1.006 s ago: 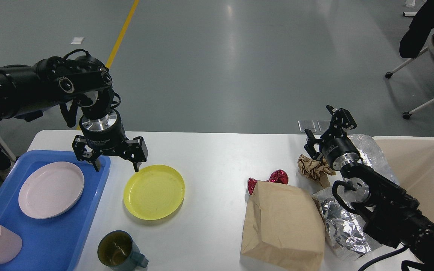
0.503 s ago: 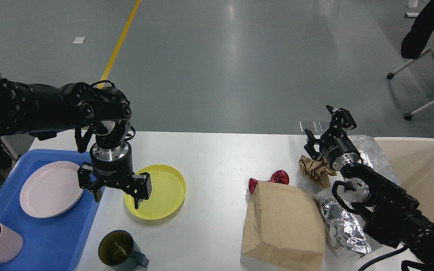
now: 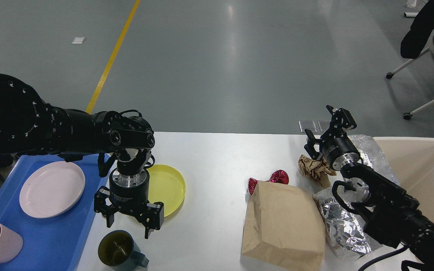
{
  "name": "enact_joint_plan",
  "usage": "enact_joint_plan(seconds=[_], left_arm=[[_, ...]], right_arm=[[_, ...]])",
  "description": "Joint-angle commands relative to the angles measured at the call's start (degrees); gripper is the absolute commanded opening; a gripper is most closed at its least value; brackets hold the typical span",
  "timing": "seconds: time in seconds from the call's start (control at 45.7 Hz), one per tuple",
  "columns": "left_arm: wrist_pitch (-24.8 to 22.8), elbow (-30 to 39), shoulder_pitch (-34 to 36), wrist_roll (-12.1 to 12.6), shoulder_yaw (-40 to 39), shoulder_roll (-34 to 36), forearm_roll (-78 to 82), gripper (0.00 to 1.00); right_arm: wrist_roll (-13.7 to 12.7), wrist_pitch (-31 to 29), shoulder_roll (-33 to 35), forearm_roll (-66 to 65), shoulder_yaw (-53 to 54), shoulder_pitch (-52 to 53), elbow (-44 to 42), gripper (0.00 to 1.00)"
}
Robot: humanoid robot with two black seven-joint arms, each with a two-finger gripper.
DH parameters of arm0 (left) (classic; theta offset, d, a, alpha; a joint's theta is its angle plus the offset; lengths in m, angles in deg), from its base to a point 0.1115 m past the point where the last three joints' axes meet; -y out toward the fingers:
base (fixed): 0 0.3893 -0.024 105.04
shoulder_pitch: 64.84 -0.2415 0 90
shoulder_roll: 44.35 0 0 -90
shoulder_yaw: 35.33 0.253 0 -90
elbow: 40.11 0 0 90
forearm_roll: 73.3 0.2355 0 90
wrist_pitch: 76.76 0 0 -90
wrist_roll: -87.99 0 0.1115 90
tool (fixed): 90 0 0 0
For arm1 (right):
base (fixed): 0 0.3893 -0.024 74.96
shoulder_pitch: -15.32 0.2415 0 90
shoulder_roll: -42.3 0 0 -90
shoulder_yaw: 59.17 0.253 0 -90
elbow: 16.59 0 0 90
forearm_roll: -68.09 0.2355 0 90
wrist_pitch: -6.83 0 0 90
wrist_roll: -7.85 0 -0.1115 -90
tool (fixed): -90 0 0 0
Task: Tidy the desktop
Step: 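Lower the left gripper and grasp the teal mug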
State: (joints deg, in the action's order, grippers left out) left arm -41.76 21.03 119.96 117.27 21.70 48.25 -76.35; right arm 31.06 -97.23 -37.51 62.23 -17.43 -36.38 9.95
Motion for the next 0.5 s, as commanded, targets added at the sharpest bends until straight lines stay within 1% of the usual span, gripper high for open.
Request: enact_joint_plan(seconds=[0.0, 0.306, 0.481], left_arm=[[0.0, 0.0, -1.7, 0.1, -0.3, -0.4, 0.0, 0.97], [0.0, -0.7, -6.6, 0.2, -0.8, -0.5, 0.0, 0.97], [0.0, -0.8, -7.5, 0.2, -0.7, -0.5, 0.1, 0.96]], right_arm=[[0.0, 0.0, 0.0, 0.1, -0.1, 0.0, 0.0, 1.0], [0.0, 0.0, 0.0, 0.1, 0.0, 0.0, 0.0, 1.0], [0.0, 0.0, 0.0, 0.1, 0.0, -0.1, 0.0, 1.0]])
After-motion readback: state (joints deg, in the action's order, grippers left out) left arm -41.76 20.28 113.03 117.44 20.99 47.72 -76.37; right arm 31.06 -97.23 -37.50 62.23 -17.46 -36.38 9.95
